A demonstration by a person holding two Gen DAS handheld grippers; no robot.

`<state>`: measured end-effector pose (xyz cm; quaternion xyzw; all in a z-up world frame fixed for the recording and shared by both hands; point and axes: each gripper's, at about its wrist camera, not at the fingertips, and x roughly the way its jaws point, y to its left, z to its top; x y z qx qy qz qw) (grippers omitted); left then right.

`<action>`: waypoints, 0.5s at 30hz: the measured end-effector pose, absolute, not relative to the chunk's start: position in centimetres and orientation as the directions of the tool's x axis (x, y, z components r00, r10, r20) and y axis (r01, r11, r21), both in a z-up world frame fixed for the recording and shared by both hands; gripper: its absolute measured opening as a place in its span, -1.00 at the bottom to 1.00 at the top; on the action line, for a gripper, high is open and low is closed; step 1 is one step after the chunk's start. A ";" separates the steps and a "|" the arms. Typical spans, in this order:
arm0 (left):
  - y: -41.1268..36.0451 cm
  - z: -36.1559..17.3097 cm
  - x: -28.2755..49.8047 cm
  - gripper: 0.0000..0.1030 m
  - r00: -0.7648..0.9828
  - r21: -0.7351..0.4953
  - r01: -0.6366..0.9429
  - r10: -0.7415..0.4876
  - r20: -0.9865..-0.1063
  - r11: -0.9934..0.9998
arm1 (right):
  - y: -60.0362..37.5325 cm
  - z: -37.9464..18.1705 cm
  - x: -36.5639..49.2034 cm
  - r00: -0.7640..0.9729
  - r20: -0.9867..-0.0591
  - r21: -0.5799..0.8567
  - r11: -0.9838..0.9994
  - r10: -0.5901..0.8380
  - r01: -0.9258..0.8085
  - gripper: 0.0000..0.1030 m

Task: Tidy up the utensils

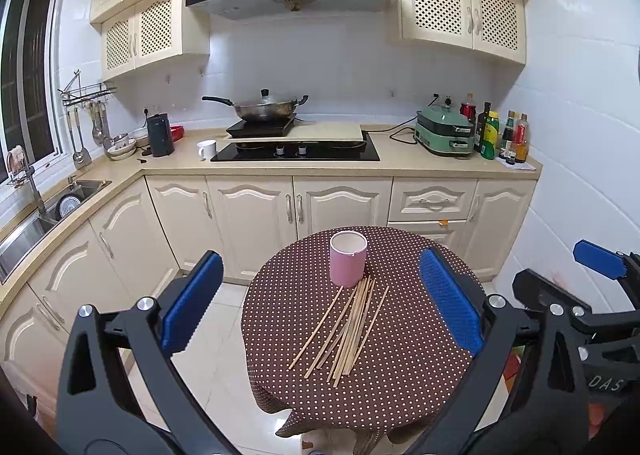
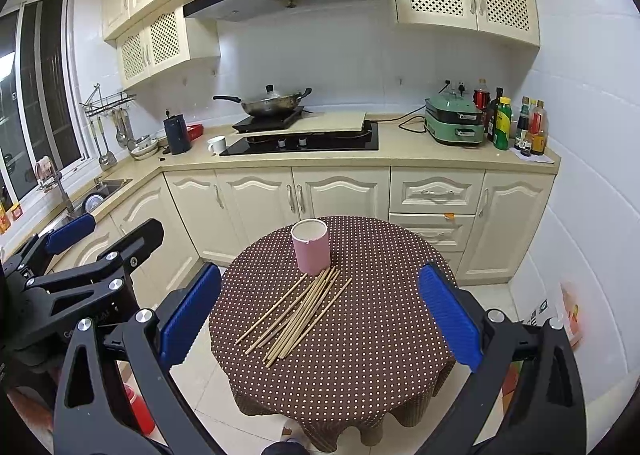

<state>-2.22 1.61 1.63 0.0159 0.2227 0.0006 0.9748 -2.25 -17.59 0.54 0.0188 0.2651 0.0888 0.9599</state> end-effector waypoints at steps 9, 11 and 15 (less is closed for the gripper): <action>1.5 1.5 -2.4 0.87 0.907 0.036 0.006 0.010 -0.421 0.999 | -17.2 0.6 -2.2 0.849 -0.498 0.080 0.984 0.175 -0.156 0.85; 1.5 1.5 -2.3 0.87 0.905 0.030 0.009 0.005 -0.425 1.000 | -17.1 0.6 -2.3 0.851 -0.497 0.075 0.985 0.170 -0.153 0.85; 1.7 1.4 -2.2 0.87 0.904 0.026 0.004 0.008 -0.427 1.000 | -17.2 0.3 -2.3 0.851 -0.497 0.080 0.985 0.172 -0.153 0.85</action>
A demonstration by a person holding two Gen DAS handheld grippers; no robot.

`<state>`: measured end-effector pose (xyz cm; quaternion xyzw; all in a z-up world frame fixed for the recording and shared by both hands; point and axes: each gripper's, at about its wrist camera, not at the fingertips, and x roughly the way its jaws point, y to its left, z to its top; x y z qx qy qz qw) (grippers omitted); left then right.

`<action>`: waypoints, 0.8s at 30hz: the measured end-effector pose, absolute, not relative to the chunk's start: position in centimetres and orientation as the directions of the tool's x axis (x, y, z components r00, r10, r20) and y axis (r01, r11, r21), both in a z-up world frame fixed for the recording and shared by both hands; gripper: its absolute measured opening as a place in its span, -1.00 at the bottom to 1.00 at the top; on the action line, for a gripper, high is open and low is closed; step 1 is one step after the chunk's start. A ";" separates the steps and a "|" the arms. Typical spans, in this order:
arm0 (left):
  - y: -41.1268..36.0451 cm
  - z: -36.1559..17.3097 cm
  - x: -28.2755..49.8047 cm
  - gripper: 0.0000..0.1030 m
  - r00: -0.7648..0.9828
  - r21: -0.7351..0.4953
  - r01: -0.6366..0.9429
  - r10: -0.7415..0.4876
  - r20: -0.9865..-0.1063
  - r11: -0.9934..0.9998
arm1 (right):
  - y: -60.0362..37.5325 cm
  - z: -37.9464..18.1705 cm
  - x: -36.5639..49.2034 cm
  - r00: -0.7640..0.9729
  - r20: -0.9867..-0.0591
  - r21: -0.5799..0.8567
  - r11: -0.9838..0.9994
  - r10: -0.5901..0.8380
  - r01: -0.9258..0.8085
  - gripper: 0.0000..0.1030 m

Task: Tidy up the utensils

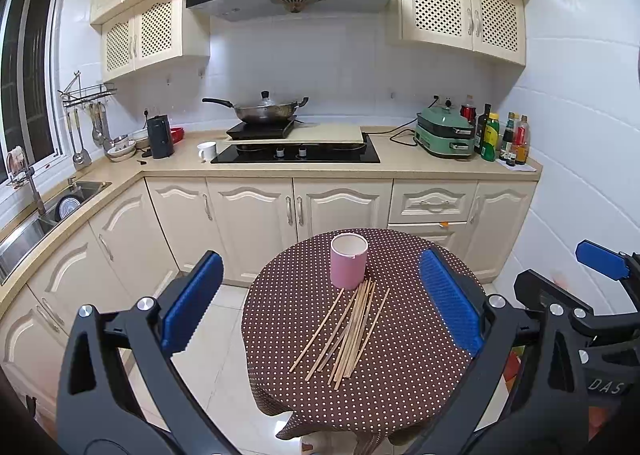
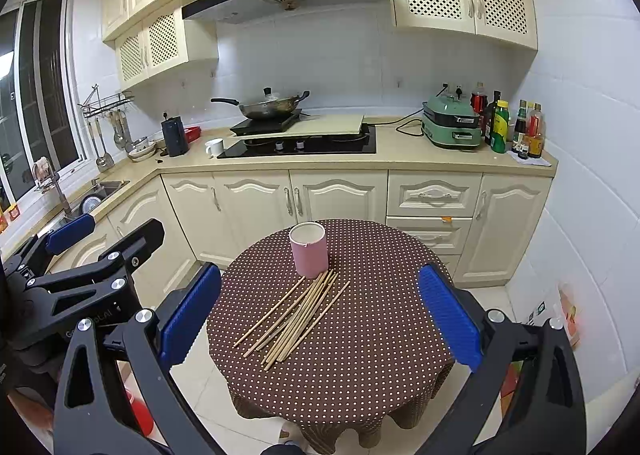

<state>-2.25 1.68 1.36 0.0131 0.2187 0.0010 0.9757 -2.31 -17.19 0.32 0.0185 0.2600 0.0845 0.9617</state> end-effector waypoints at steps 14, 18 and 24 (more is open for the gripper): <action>1.7 1.3 -2.0 0.87 0.901 0.027 -0.011 0.022 -0.433 1.000 | -17.3 0.2 -2.4 0.847 -0.502 0.086 0.985 0.175 -0.152 0.85; 1.6 1.4 -2.0 0.87 0.902 0.027 -0.011 0.022 -0.431 1.000 | -17.3 0.3 -2.2 0.846 -0.503 0.091 0.984 0.176 -0.151 0.85; 1.6 1.3 -2.0 0.87 0.900 0.027 -0.008 0.019 -0.435 1.000 | -17.3 0.3 -2.1 0.843 -0.508 0.093 0.984 0.178 -0.152 0.85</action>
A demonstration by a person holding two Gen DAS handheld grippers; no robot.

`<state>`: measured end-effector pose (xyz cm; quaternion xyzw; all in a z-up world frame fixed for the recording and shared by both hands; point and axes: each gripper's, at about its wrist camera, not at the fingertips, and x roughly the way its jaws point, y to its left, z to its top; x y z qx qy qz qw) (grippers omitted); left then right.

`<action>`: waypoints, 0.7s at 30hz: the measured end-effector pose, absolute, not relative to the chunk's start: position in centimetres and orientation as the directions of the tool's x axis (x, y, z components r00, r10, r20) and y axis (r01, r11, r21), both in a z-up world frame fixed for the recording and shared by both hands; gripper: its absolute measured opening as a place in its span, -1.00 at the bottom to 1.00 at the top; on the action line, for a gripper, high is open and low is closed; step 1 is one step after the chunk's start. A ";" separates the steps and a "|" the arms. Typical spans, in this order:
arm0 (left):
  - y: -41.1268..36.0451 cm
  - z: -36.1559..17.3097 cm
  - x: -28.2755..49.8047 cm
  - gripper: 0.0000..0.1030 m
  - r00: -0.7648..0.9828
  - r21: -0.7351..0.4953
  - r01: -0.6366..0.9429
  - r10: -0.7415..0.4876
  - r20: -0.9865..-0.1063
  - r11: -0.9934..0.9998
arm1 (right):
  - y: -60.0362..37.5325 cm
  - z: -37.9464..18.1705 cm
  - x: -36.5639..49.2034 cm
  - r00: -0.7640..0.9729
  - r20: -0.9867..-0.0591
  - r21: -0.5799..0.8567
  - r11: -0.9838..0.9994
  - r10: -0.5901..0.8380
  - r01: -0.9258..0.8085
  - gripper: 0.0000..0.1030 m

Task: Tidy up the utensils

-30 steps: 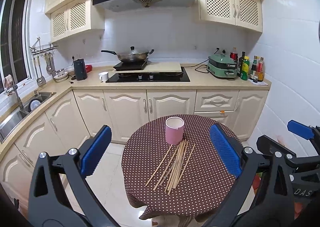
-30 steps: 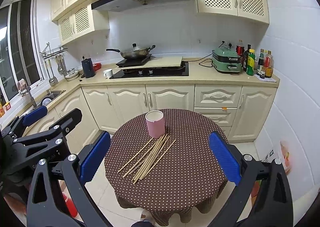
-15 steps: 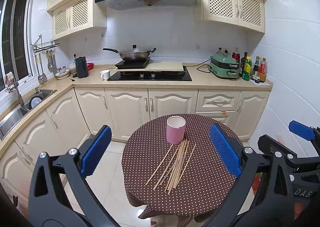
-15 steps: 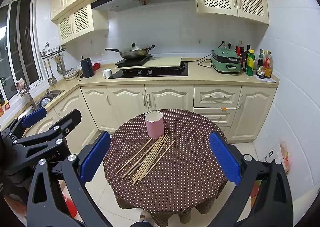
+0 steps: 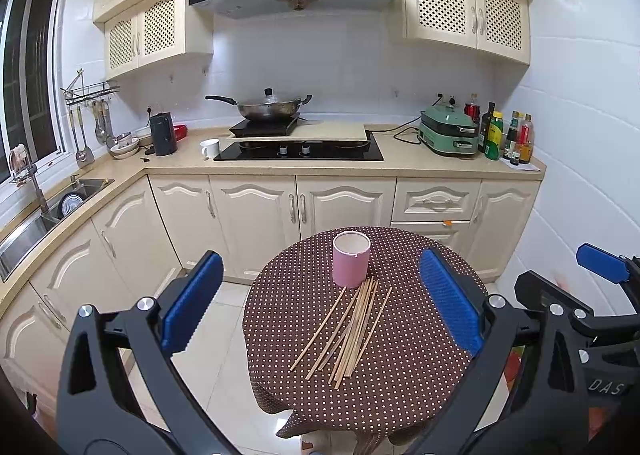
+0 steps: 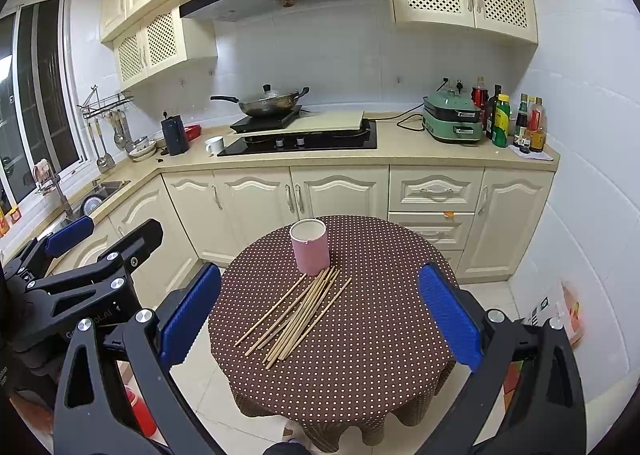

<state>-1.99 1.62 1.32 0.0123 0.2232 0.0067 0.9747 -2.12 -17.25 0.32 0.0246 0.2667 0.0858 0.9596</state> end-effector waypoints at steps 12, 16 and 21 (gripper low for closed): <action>1.4 1.3 -1.6 0.87 0.897 0.028 -0.012 0.023 -0.442 1.000 | -17.4 0.2 -1.5 0.833 -0.523 0.102 0.983 0.181 -0.150 0.85; 1.3 1.0 -1.2 0.87 0.890 0.026 -0.016 0.027 -0.456 1.000 | -17.4 -0.2 -1.1 0.823 -0.538 0.105 0.983 0.184 -0.151 0.85; 1.3 0.8 -0.5 0.87 0.883 0.035 -0.019 0.033 -0.467 0.999 | -17.4 -0.5 -0.4 0.810 -0.558 0.117 0.983 0.181 -0.139 0.85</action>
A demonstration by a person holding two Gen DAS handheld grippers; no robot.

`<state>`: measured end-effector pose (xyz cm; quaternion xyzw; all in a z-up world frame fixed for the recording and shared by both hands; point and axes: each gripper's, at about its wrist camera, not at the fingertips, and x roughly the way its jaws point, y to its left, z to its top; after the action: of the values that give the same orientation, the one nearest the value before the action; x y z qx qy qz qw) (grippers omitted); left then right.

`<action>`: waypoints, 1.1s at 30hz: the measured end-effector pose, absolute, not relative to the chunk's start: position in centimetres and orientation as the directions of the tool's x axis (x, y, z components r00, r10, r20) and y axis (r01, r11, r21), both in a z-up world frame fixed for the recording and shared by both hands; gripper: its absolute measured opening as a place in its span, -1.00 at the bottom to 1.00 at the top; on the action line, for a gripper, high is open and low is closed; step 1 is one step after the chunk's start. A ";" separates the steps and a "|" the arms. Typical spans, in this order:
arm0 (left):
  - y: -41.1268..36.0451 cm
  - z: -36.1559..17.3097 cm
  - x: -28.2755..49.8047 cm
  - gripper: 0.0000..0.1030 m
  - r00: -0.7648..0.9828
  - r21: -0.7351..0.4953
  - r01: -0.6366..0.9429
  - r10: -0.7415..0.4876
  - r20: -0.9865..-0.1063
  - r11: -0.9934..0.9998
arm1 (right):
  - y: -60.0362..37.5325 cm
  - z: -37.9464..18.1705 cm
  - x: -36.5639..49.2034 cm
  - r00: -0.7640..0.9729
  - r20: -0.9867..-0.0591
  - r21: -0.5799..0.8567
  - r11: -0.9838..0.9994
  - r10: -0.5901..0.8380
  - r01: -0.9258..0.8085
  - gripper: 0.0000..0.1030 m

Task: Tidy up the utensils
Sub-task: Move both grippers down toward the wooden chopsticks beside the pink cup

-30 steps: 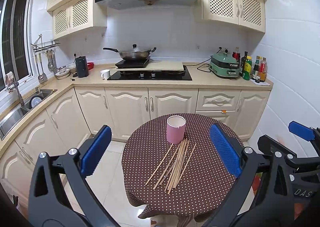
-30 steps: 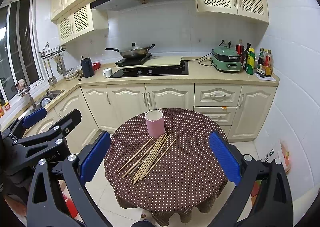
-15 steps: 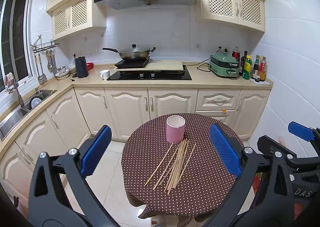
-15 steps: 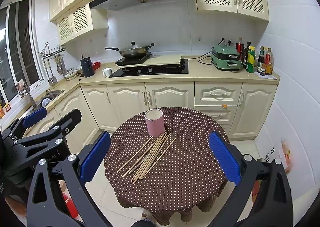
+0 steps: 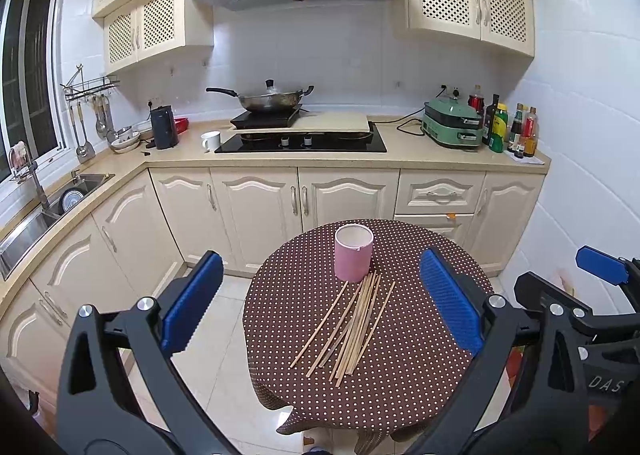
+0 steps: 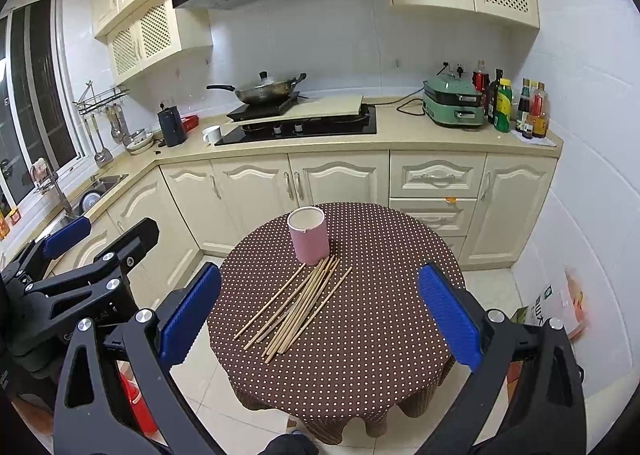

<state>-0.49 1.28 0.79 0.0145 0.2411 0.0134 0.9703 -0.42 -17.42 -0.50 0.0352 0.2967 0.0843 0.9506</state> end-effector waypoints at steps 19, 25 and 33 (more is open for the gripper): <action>1.9 -1.7 3.5 0.87 0.826 0.020 -0.027 0.033 -0.563 0.999 | -18.3 -2.7 3.6 0.743 -0.648 0.153 0.984 0.166 -0.086 0.85; 2.4 -3.2 5.7 0.87 0.793 0.024 -0.001 0.016 -0.609 1.000 | -18.2 -4.4 6.2 0.693 -0.706 0.160 0.986 0.148 -0.048 0.85; 2.7 -5.4 8.9 0.87 0.747 0.031 0.038 -0.008 -0.665 0.999 | -18.5 -7.7 9.8 0.628 -0.766 0.195 0.981 0.136 0.025 0.85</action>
<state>8.87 2.70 -5.43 0.0212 0.3557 -0.0122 0.9343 9.77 -18.47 -7.73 0.0937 0.4300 0.0310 0.8974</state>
